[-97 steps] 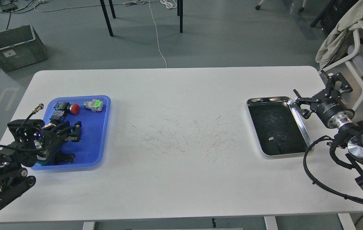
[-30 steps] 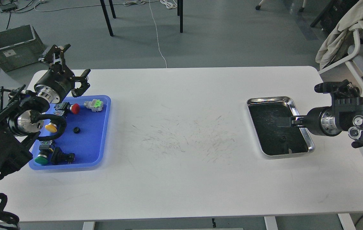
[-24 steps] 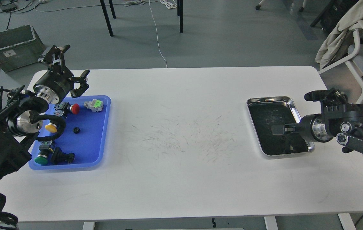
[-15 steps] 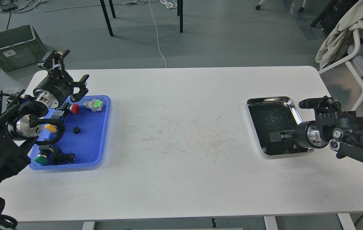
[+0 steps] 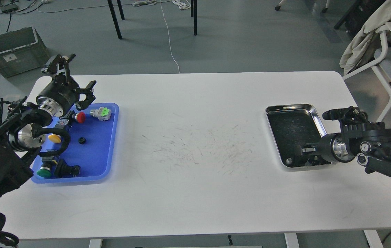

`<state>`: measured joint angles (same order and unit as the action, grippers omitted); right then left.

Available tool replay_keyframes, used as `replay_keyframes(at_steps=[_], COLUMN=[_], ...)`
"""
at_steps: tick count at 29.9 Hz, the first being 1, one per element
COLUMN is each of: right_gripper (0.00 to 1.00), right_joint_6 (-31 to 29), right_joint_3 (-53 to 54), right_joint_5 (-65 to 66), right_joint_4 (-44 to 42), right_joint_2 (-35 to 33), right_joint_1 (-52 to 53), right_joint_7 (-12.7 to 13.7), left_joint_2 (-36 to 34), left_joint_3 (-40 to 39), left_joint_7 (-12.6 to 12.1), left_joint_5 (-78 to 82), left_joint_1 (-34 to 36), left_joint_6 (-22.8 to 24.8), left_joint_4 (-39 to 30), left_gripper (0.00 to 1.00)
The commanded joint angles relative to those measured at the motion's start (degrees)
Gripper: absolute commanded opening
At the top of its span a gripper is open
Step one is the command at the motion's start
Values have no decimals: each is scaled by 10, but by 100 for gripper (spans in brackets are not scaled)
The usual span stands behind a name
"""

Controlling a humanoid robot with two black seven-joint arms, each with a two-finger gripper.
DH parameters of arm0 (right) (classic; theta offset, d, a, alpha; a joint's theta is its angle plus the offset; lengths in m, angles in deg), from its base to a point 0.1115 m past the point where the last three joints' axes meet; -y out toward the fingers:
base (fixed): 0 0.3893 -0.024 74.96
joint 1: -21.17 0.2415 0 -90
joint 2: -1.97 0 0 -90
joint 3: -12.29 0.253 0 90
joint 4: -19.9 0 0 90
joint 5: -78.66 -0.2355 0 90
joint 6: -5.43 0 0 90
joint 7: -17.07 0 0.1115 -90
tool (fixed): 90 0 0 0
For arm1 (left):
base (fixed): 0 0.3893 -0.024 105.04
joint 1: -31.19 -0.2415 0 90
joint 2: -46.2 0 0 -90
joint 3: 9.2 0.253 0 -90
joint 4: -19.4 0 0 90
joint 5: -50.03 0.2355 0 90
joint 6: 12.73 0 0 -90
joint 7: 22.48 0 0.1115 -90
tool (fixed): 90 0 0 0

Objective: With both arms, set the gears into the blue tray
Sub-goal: 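Grasp a second black gear in the metal tray with the right gripper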

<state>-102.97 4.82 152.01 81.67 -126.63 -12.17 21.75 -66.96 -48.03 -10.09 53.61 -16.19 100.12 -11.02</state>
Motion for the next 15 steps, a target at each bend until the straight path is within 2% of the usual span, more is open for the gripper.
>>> replay_keyframes(at_steps=[1,6,15], right_gripper=[17,2,2], right_joint_6=[-2,-6,-6], right_joint_3=[-17,-18,-14], right_joint_5=[2,2,-4], right_joint_4=[-1,-2,9], right_joint_2=[0,0,-12], right_joint_1=[3,5,55], right_joint_7=[-8,-9,-9], left_joint_2=[0,0,0], left_joint_3=[0,0,0], left_joint_7=[0,0,0], left_joint_5=[5,5,6], left_joint_1=[0,0,1], left_joint_6=[0,0,-1], left_joint_4=[0,0,0], left_gripper=[98,98,98])
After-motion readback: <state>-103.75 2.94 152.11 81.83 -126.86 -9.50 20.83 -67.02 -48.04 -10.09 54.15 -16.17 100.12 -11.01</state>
